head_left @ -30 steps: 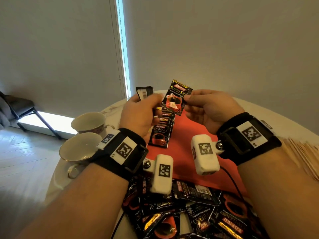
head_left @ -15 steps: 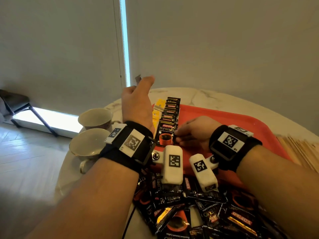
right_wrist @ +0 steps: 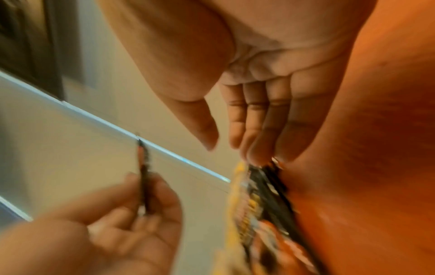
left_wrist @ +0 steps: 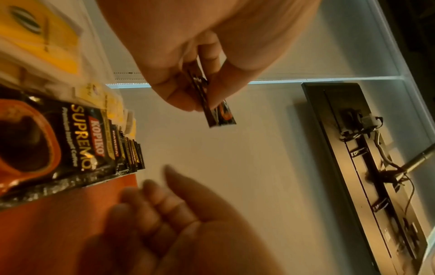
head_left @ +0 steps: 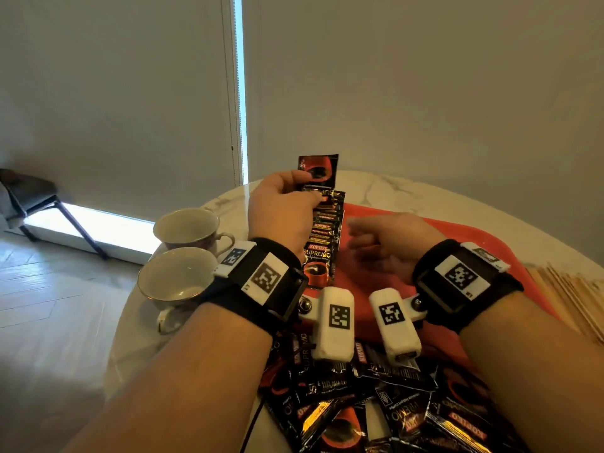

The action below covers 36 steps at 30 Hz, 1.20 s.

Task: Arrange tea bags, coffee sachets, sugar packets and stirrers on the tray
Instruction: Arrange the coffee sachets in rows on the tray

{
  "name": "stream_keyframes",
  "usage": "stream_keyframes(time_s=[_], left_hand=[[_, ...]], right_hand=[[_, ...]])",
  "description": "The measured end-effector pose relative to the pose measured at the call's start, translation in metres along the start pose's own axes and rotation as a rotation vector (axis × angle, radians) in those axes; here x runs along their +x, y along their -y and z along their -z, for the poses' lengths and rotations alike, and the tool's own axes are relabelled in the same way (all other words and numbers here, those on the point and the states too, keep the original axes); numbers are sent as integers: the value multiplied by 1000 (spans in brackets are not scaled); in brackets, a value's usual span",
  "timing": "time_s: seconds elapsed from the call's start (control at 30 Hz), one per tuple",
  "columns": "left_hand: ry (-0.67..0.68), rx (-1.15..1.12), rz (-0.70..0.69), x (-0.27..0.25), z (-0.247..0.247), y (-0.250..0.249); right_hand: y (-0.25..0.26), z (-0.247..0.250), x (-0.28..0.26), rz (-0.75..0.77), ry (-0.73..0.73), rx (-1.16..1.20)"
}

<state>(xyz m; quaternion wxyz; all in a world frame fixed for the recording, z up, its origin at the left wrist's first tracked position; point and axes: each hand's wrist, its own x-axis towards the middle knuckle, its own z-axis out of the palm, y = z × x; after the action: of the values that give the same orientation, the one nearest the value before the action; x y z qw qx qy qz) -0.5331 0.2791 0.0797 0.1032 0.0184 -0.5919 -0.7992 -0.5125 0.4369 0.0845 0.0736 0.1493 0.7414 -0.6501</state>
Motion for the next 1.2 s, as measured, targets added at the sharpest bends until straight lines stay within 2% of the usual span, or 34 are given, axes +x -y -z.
stream_keyframes(time_s=[0.13, 0.2, 0.3, 0.4, 0.47, 0.53, 0.8, 0.93, 1.1, 1.2], left_hand=[[156, 113, -34, -3, -2, 0], [220, 131, -14, -7, -5, 0], [159, -1, -7, -8, -6, -2], [70, -222, -10, -6, -7, -8], [76, -317, 23, -9, -9, -12], [95, -345, 81, -13, -10, -14], [169, -96, 213, -13, -14, -34], [121, 114, 137, -9, -9, -40], [111, 209, 167, -14, -5, -36], [93, 274, 228, -13, -2, -36]], right_hand=[[11, 10, -7, 180, 108, 313], [12, 12, -9, 276, 100, 317], [12, 16, -8, 315, 81, 298], [10, 14, -9, 271, 221, 183], [8, 7, -12, 271, 292, 81], [7, 3, -12, 271, 297, 58], [14, 12, -12, 328, 221, -25], [20, 9, -16, 312, 223, -8], [18, 4, -16, 178, 196, 45], [5, 5, -21, 69, 139, 0]])
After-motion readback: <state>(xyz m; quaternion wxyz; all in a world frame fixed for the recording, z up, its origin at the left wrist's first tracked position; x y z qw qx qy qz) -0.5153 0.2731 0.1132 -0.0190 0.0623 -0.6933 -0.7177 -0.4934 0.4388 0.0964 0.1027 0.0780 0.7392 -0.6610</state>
